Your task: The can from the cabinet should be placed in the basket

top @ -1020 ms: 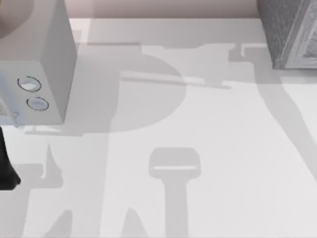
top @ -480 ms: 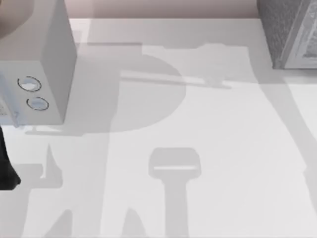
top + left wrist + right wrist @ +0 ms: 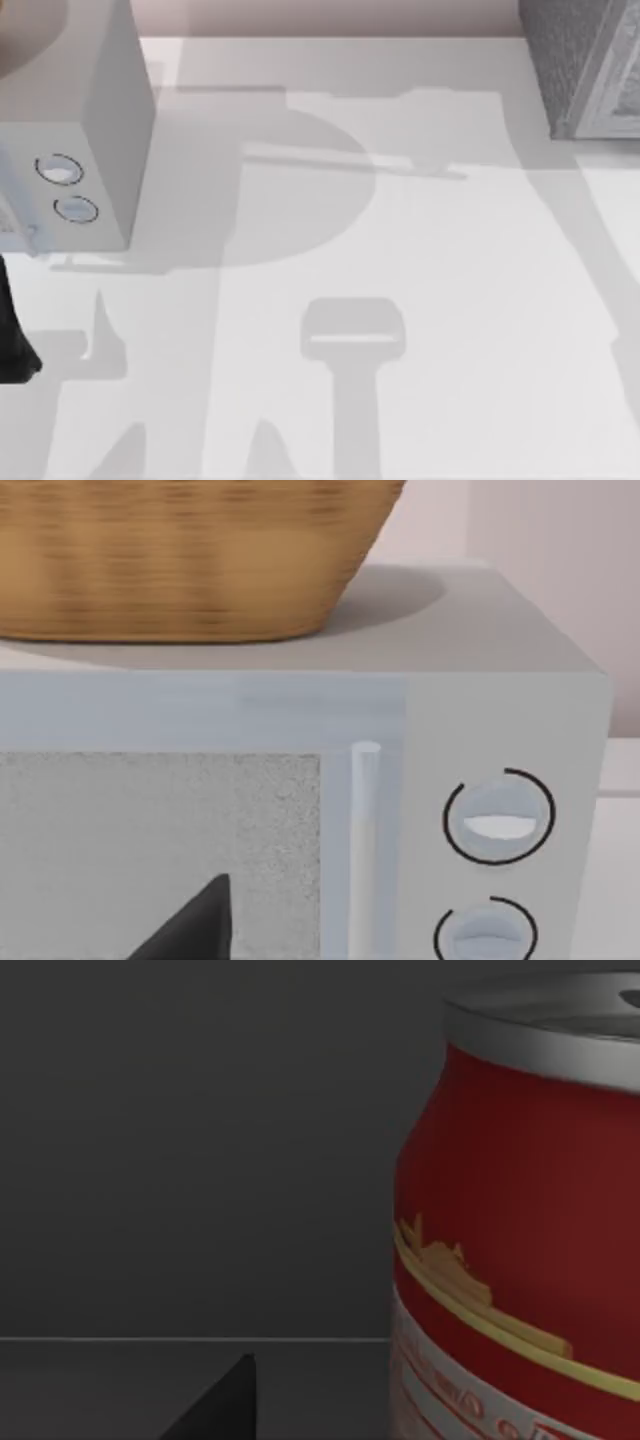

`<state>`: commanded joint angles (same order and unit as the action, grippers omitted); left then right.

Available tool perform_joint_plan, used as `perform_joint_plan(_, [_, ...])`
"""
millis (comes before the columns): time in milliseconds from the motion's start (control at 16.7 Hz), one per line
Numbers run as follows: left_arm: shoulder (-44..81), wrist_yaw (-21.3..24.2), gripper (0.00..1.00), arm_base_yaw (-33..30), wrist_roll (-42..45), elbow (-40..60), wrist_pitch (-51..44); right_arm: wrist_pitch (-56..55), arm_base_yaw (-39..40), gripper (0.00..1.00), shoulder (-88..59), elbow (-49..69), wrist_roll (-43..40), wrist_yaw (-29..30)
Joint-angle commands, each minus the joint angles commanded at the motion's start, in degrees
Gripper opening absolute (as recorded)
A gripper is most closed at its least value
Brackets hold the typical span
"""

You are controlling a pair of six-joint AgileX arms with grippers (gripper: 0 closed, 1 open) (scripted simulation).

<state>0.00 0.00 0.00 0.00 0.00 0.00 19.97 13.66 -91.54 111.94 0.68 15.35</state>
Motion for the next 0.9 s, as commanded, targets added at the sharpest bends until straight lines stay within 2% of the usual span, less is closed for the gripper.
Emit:
perform_joint_plan(600, [0.0, 0.0, 1.0, 0.0, 0.0, 0.0, 0.0, 0.0, 0.0, 0.02, 0.0, 0.0, 0.0, 0.0])
perform_joint_plan(900, [0.0, 0.0, 1.0, 0.0, 0.0, 0.0, 0.0, 0.0, 0.0, 0.0, 0.0, 0.0, 0.0, 0.0])
